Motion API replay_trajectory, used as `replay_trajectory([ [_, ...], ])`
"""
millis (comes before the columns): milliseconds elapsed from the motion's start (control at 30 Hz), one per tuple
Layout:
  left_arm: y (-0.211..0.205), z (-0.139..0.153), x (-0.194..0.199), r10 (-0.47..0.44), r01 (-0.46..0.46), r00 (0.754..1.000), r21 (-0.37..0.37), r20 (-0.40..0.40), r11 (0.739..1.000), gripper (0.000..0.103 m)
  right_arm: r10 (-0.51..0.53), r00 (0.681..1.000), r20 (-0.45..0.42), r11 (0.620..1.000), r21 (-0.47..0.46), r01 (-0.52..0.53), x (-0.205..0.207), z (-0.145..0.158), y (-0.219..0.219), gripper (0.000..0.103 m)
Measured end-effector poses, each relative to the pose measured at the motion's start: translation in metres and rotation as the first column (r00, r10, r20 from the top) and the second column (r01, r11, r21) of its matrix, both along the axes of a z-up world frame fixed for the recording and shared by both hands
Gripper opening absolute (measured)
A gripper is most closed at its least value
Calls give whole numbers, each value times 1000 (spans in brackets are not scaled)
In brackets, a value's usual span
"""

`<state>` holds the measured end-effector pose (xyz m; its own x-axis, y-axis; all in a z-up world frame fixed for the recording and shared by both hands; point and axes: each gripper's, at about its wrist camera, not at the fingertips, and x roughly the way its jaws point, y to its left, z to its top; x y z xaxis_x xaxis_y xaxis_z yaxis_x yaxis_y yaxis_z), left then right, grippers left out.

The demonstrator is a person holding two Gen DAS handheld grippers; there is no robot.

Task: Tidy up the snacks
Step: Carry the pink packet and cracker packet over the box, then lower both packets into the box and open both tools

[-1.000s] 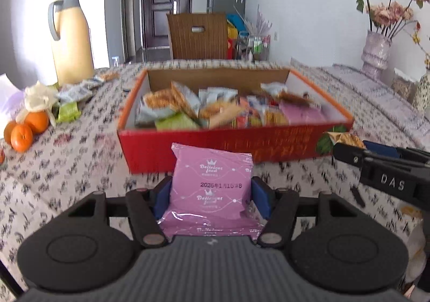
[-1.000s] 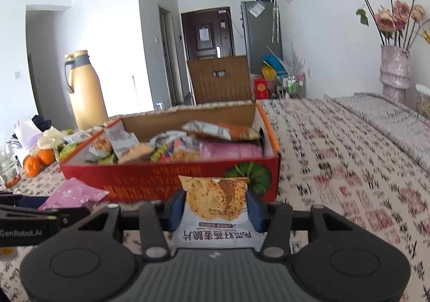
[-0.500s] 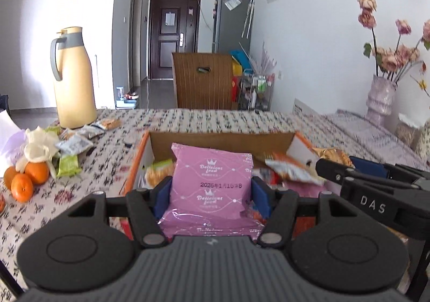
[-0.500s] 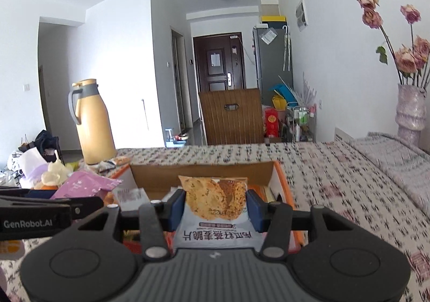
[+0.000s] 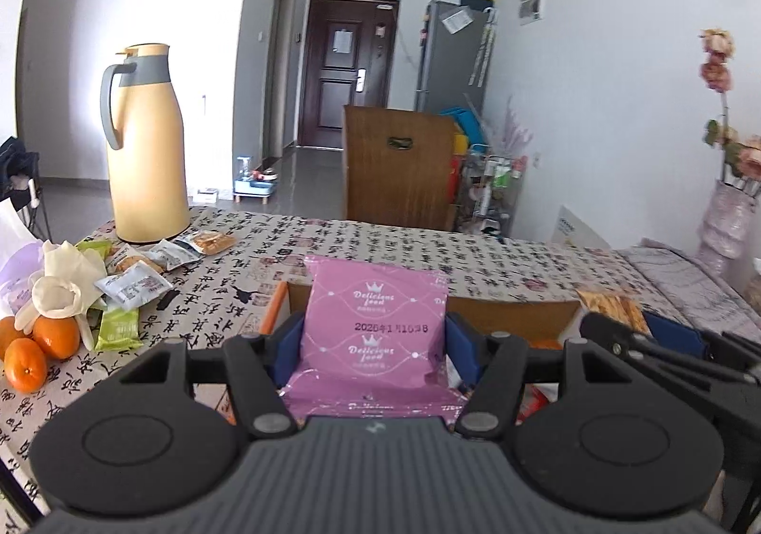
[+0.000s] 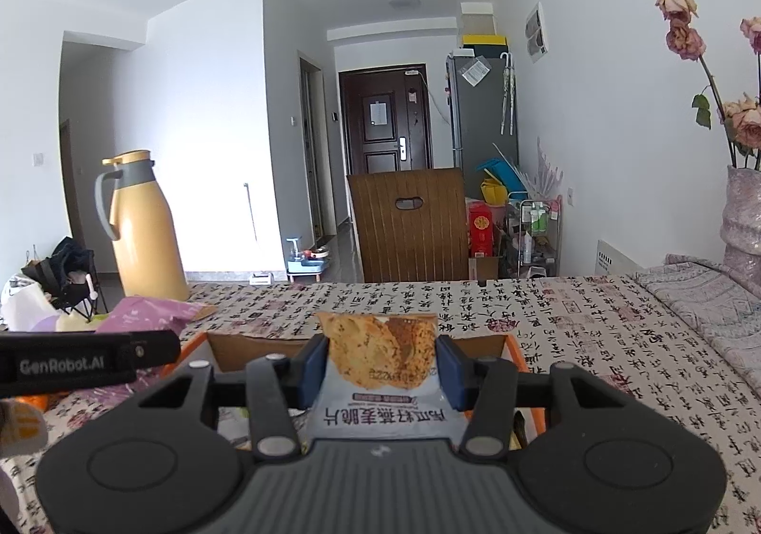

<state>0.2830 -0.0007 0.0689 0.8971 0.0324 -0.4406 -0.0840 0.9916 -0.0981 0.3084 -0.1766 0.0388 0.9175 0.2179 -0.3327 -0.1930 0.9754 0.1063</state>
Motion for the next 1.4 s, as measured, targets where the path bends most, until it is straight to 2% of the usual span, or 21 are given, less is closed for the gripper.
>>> replay_trajectory([
  [233, 8, -24, 28, 55, -55, 998, 4, -21, 998, 63, -17, 999, -40, 1000, -21, 16, 25, -25, 4, 48],
  [467, 7, -41, 33, 49, -47, 998, 34, -37, 998, 64, 8, 996, -85, 999, -52, -12, 31, -42, 11, 50],
  [500, 8, -42, 33, 53, -52, 998, 32, -35, 998, 65, 7, 996, -88, 998, -56, -12, 31, -43, 12, 55],
  [567, 11, -41, 29, 64, -64, 998, 16, -10, 998, 80, 0, 996, -87, 998, -56, -4, 29, -45, 11, 72],
  [600, 12, -39, 26, 79, -79, 997, 14, 10, 997, 98, -5, 997, -81, 998, -56, 1, 28, -45, 11, 82],
  [633, 12, -38, 23, 99, -100, 994, 19, 33, 995, 103, -11, 997, -73, 998, -56, 7, 27, -44, 10, 91],
  [700, 12, -35, 17, 105, -107, 992, 25, 68, 994, 103, -17, 998, -58, 999, -45, 14, 24, -42, 8, 102],
  [1033, 10, -28, 15, 123, -124, 989, 11, 78, 992, 103, -15, 999, -53, 999, -45, 13, 16, -35, 5, 103],
  [1233, 8, -4, -11, 118, -120, 984, 2, 133, 993, 103, 4, 998, -55, 998, -69, -8, 2, -22, 8, 103],
  [1400, 9, 4, -37, 115, -116, 985, -1, 130, 993, 103, 20, 999, -48, 997, -71, -23, -25, -14, 3, 103],
])
